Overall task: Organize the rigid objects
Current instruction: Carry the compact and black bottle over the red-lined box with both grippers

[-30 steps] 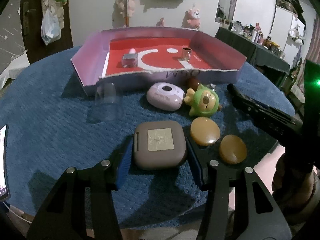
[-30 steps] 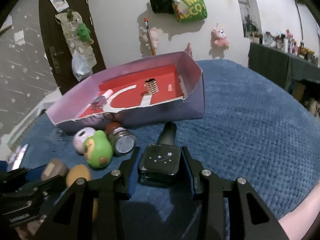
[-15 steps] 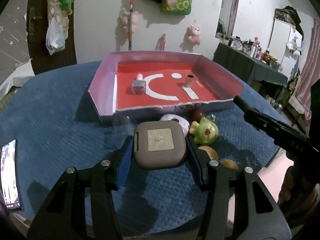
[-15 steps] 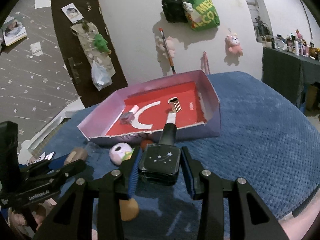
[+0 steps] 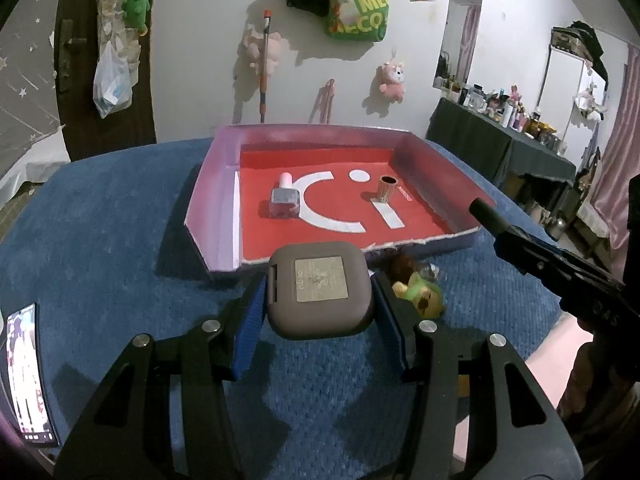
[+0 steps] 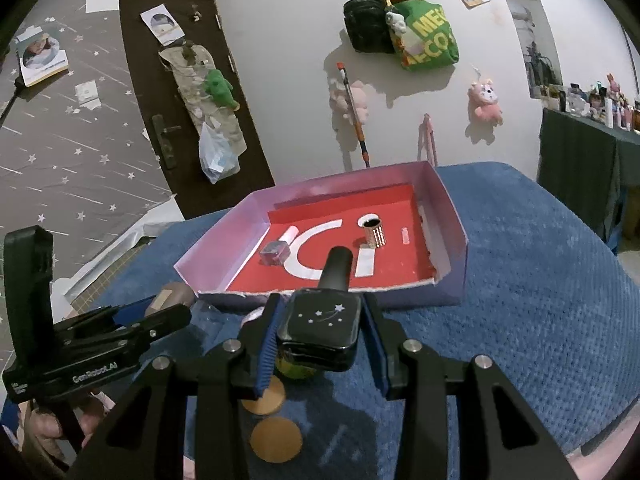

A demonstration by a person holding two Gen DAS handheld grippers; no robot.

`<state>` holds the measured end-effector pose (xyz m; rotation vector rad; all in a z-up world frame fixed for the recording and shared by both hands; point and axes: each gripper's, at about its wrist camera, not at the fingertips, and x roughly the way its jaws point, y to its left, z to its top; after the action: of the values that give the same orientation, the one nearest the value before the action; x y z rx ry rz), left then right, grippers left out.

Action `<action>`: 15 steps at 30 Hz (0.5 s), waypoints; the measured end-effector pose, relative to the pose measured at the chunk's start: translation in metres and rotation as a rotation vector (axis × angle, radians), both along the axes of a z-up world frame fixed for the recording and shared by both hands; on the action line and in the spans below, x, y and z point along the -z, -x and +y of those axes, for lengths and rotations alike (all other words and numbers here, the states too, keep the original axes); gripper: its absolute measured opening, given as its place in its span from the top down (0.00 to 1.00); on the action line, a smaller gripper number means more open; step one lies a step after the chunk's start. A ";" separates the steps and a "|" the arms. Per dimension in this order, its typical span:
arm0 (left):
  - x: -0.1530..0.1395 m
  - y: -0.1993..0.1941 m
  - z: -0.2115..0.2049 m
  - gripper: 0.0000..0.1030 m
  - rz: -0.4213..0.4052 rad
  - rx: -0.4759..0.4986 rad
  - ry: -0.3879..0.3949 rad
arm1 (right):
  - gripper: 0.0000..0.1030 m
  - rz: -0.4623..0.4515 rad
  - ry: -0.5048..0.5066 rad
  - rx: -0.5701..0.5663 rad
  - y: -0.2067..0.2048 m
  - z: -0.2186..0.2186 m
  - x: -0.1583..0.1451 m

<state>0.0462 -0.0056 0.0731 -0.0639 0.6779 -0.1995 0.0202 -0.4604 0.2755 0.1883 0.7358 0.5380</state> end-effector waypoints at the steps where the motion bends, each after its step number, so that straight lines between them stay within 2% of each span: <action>1: -0.001 -0.002 0.000 0.52 -0.001 0.001 0.002 | 0.60 -0.002 0.001 -0.001 -0.002 0.000 -0.001; 15: -0.015 -0.038 0.000 0.52 0.014 0.017 0.021 | 0.60 0.004 0.047 -0.026 -0.029 0.009 -0.013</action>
<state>0.0841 -0.0057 0.0883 -0.0794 0.6911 -0.2229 0.0494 -0.4512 0.2887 0.1366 0.7547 0.5451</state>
